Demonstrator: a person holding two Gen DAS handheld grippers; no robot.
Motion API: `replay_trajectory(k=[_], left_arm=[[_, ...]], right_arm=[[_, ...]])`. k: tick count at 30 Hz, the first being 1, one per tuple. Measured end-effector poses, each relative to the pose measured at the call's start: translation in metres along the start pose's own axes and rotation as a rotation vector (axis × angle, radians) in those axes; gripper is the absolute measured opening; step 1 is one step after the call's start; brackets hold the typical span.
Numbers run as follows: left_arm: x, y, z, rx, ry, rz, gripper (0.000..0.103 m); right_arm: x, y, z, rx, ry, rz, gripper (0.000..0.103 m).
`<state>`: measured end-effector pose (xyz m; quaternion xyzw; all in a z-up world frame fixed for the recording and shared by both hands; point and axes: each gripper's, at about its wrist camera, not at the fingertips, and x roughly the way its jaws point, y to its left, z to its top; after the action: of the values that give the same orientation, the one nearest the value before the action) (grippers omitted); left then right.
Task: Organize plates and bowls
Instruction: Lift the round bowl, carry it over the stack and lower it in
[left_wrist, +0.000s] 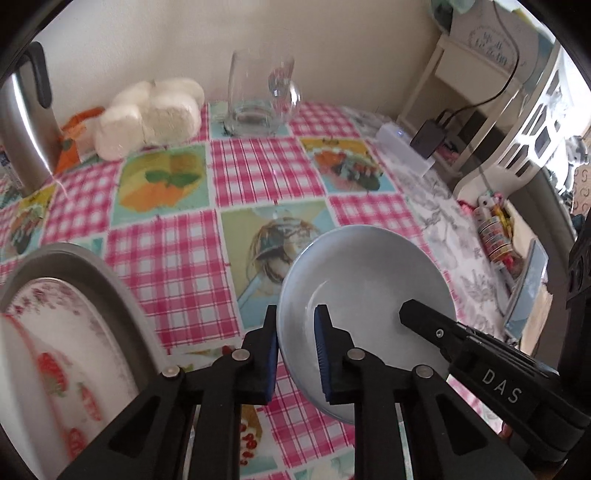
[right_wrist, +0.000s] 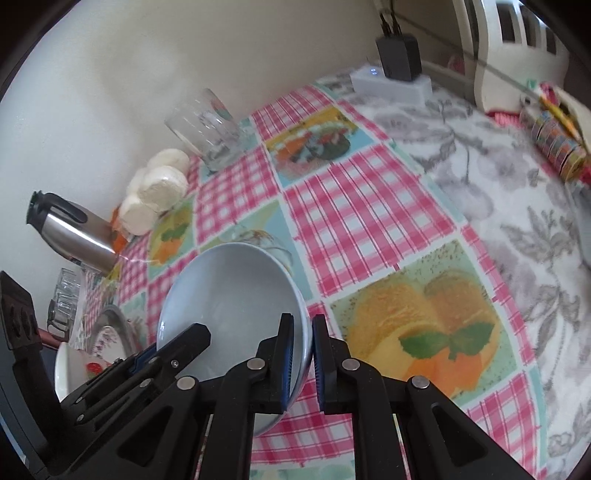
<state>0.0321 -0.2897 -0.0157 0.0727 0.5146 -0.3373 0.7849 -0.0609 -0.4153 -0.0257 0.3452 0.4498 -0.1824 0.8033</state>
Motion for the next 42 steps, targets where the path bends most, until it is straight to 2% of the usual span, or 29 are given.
replay_trajectory(k=[5, 9, 14, 20, 29, 34, 38, 42], left_arm=[[-0.044, 0.015, -0.001, -0.028, -0.049, -0.014, 0.019], [-0.078, 0.036, -0.003, -0.06, -0.087, -0.002, 0.019], [-0.125, 0.076, -0.012, -0.124, -0.135, 0.001, 0.019], [-0.158, 0.127, -0.034, -0.22, -0.165, 0.004, 0.019], [-0.167, 0.184, -0.054, -0.339, -0.155, -0.023, 0.019], [-0.16, 0.191, -0.058, -0.362, -0.128, -0.021, 0.019], [-0.157, 0.195, -0.059, -0.372, -0.119, 0.019, 0.018], [-0.159, 0.198, -0.059, -0.374, -0.122, 0.015, 0.018]], right_arm=[[-0.035, 0.032, 0.001, -0.043, -0.062, 0.01, 0.011], [-0.053, 0.065, -0.003, -0.089, -0.077, 0.028, 0.011], [-0.069, 0.11, -0.015, -0.136, -0.092, 0.081, 0.011], [-0.073, 0.164, -0.038, -0.184, -0.088, 0.146, 0.011], [-0.054, 0.216, -0.067, -0.255, -0.036, 0.173, 0.011], [-0.042, 0.225, -0.073, -0.288, -0.015, 0.129, 0.012], [-0.043, 0.226, -0.072, -0.311, -0.037, 0.076, 0.014], [-0.046, 0.223, -0.07, -0.313, -0.042, 0.107, 0.014]])
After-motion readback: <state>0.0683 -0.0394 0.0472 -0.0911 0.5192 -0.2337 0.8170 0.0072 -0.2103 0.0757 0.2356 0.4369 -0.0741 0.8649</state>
